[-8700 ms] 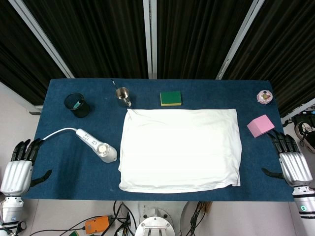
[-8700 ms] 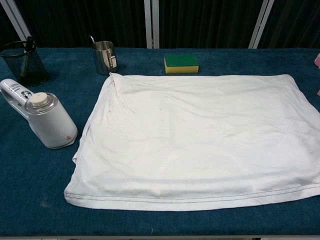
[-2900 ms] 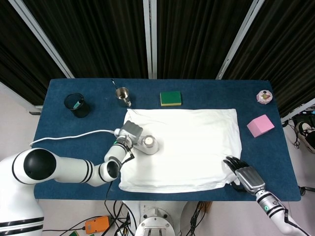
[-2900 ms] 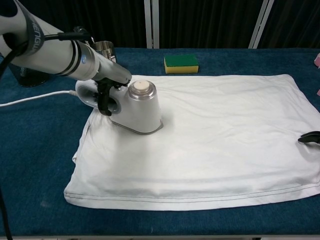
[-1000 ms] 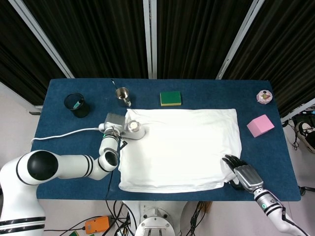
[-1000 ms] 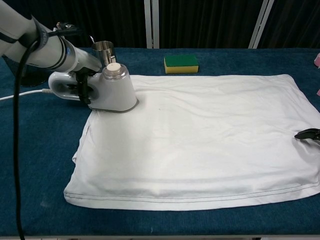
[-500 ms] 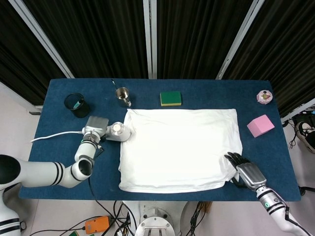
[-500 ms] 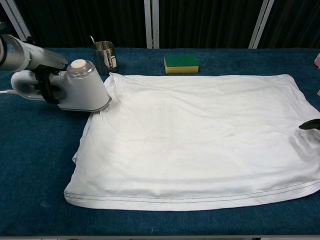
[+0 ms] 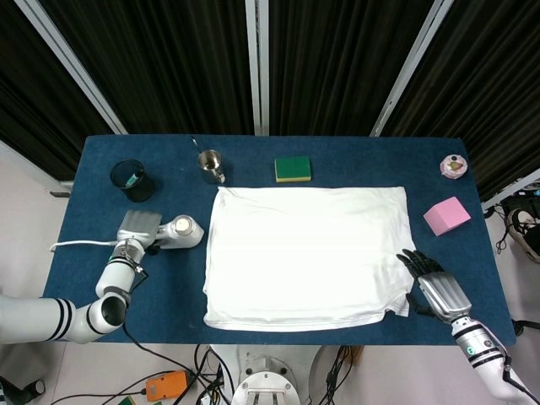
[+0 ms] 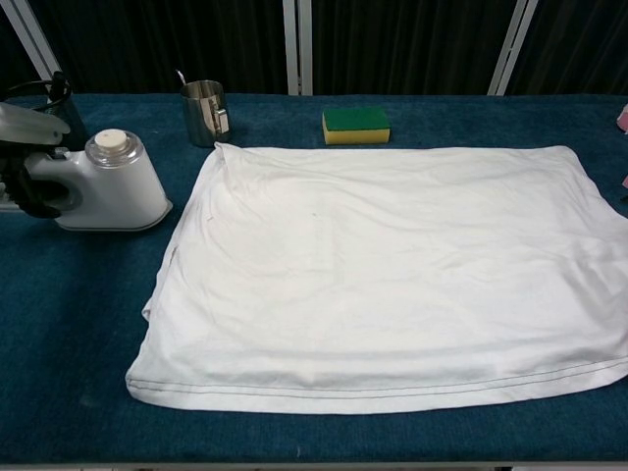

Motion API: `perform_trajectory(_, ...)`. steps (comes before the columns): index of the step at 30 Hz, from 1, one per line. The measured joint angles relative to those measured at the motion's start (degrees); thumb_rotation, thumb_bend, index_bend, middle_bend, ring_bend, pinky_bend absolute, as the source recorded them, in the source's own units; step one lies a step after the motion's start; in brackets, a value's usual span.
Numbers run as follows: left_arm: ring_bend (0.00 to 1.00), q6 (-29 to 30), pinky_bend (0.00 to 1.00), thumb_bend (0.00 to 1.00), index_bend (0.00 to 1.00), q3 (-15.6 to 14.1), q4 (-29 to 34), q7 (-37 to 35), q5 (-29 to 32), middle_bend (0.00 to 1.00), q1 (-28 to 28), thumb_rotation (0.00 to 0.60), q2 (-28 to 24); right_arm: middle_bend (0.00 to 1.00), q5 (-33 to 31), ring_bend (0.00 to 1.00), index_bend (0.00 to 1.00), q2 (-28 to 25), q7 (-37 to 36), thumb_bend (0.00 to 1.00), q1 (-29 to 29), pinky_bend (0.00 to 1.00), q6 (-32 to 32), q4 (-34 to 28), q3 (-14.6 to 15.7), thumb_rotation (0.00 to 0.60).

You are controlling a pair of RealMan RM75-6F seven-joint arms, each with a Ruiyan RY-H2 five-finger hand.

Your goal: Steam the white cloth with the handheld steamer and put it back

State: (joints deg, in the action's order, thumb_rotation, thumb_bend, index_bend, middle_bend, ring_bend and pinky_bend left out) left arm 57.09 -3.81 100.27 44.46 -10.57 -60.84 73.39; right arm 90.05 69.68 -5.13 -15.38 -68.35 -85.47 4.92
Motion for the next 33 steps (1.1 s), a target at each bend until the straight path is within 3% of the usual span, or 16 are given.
perform_trajectory(3, 0.17, 0.6, 0.30, 0.18, 0.15, 0.0, 0.6, -0.8, -1.8, 0.20, 1.0, 0.599, -0.1, 0.09, 0.0, 0.04, 0.08, -0.7, -0.2, 0.61, 0.4, 0.20, -1.2, -0.3, -0.4, 0.600)
perform_trajectory(9, 0.01, 1.8, 0.06, 0.12, 0.01, -0.2, 2.2, -4.3, -7.7, 0.04, 4.0, 0.600, -1.6, 0.09, -0.3, 0.04, 0.08, -2.3, -0.8, 0.61, 1.4, 0.20, -3.3, -0.8, -1.0, 0.600)
perform_trajectory(18, 0.00, 3.5, 0.01, 0.06, 0.00, -0.3, 3.2, -16.3, -22.8, 0.00, 12.1, 0.600, -4.5, 0.09, -0.6, 0.04, 0.08, -3.1, -2.6, 0.61, 1.9, 0.20, -4.3, -0.7, -1.8, 0.600)
perform_trajectory(22, 0.01, 8.9, 0.01, 0.06, 0.00, -0.3, 3.0, -24.0, -33.9, 0.01, 18.2, 0.600, -6.1, 0.09, -1.2, 0.04, 0.08, -4.9, -4.5, 0.61, 2.4, 0.20, -5.9, -0.8, -2.7, 0.600)
perform_trajectory(24, 0.01, 13.0, 0.01, 0.06, 0.00, -0.4, 2.3, -27.5, -39.2, 0.02, 21.4, 0.600, -6.6, 0.09, -1.5, 0.04, 0.07, -6.2, -5.0, 0.52, 2.8, 0.20, -7.0, -1.0, -3.3, 0.600)
perform_trajectory(28, 0.00, 24.1, 0.00, 0.06, 0.01, -1.4, -0.7, -36.7, -50.3, 0.03, 30.2, 0.600, -8.0, 0.09, -2.2, 0.04, 0.05, -9.5, -5.6, 0.24, 4.0, 0.19, -10.0, -2.3, -4.4, 0.600)
perform_trajectory(33, 0.00, 32.7, 0.00, 0.06, 0.01, -3.7, -4.5, -46.8, -58.4, 0.03, 40.7, 0.600, -9.5, 0.09, -2.4, 0.04, 0.04, -11.9, -6.0, 0.19, 6.0, 0.17, -13.9, -4.3, -5.2, 0.600)
